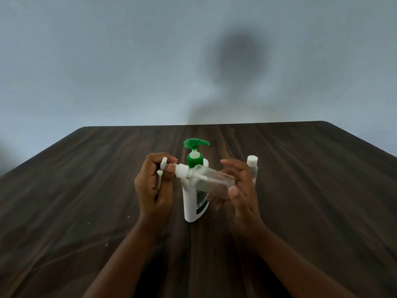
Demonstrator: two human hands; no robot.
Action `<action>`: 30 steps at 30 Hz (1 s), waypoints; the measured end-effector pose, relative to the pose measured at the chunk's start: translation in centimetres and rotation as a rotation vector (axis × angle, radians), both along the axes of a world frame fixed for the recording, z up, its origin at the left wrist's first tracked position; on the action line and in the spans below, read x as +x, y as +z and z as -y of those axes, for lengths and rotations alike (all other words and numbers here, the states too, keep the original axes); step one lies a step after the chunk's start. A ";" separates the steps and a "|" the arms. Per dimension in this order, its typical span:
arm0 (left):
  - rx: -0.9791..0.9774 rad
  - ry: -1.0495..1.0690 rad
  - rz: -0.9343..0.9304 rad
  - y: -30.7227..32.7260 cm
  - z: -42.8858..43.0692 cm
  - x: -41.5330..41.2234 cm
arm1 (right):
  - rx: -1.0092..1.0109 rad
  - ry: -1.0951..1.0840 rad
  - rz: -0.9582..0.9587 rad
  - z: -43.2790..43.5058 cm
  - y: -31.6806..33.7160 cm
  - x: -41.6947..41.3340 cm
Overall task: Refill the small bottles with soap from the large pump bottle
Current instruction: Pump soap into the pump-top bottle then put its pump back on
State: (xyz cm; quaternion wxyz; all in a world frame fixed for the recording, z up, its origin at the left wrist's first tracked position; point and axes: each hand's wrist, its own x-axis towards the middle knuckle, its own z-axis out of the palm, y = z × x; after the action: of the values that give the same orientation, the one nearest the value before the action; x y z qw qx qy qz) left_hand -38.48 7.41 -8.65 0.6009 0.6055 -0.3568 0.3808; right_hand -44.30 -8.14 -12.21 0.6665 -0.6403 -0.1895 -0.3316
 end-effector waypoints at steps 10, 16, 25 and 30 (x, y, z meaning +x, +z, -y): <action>-0.037 0.010 -0.002 0.0 -0.1 0.3 | -0.375 -0.335 0.238 0.9 1.1 -0.3; -0.207 0.028 -0.060 0.1 -0.8 1.1 | -0.388 -0.383 0.363 1.4 1.8 -0.3; -0.556 0.182 -0.121 -0.3 -2.2 3.5 | -0.196 -0.360 0.265 1.3 1.4 -0.2; -0.784 0.434 -0.208 -1.3 -4.0 6.1 | -0.100 -0.382 0.232 1.2 1.4 -0.1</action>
State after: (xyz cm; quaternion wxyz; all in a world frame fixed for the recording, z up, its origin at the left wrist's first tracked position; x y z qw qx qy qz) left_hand -32.40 11.37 -9.97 0.7237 0.4281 0.0117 0.5411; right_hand -44.38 -9.35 -10.80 0.5327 -0.6545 -0.1562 -0.5133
